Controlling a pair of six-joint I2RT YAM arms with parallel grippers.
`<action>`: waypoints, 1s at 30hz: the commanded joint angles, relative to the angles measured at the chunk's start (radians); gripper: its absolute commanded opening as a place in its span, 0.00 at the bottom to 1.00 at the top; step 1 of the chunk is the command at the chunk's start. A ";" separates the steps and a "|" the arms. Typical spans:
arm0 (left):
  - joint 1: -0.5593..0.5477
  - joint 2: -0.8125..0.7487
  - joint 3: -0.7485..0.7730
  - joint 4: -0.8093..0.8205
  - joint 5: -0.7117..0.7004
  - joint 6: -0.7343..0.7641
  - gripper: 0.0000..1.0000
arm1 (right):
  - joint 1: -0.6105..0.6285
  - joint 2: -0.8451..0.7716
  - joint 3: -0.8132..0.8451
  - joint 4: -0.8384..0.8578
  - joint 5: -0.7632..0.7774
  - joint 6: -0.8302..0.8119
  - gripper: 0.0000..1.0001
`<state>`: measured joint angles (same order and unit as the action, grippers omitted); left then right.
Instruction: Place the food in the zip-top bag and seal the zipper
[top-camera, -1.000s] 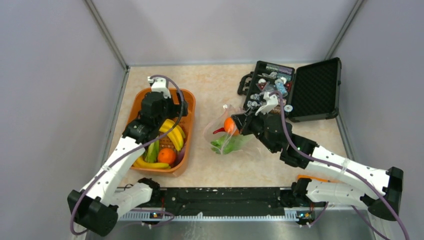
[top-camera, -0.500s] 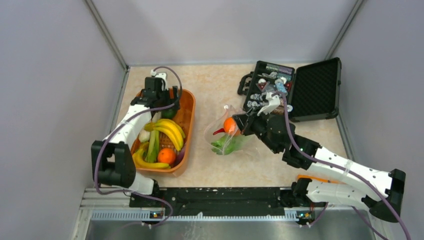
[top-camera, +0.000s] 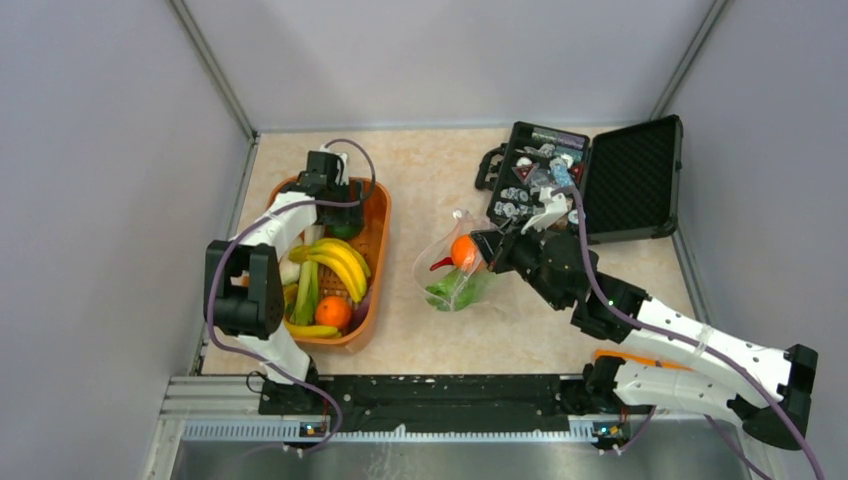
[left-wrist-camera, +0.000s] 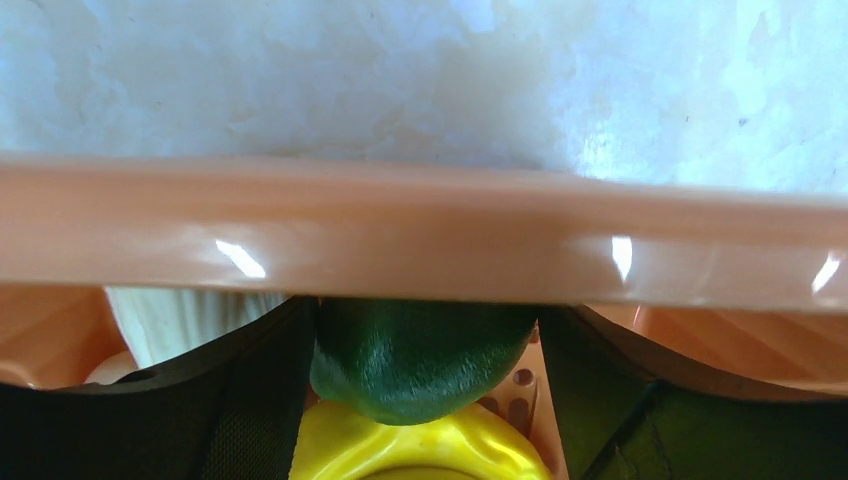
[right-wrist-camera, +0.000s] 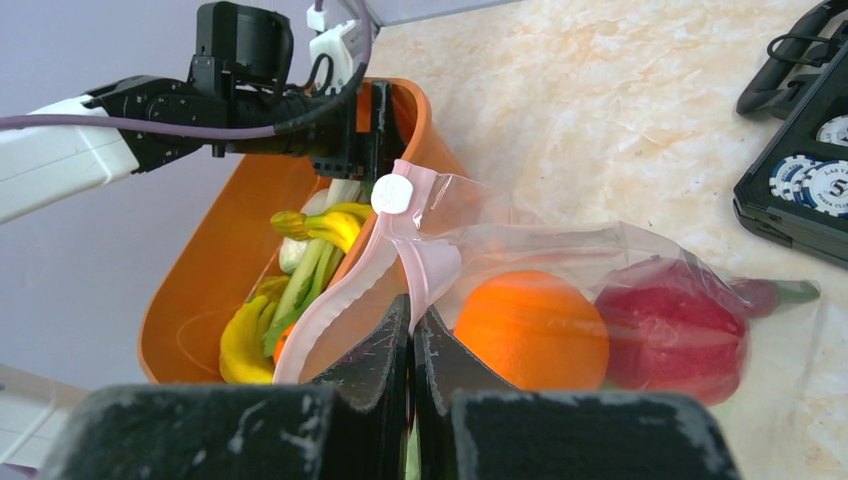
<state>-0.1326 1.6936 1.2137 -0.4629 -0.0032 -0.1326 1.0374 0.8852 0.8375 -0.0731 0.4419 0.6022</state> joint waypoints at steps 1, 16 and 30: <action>-0.001 -0.026 -0.048 -0.001 0.051 -0.002 0.75 | -0.015 -0.016 0.010 0.053 0.008 -0.012 0.00; -0.005 -0.140 -0.102 -0.037 0.156 -0.020 0.88 | -0.016 0.010 0.020 0.064 -0.024 -0.003 0.00; -0.009 -0.115 -0.112 -0.054 0.137 -0.018 0.78 | -0.016 0.013 0.025 0.061 -0.029 -0.002 0.00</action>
<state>-0.1368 1.5921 1.1133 -0.5293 0.1383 -0.1474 1.0313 0.8997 0.8375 -0.0700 0.4152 0.6029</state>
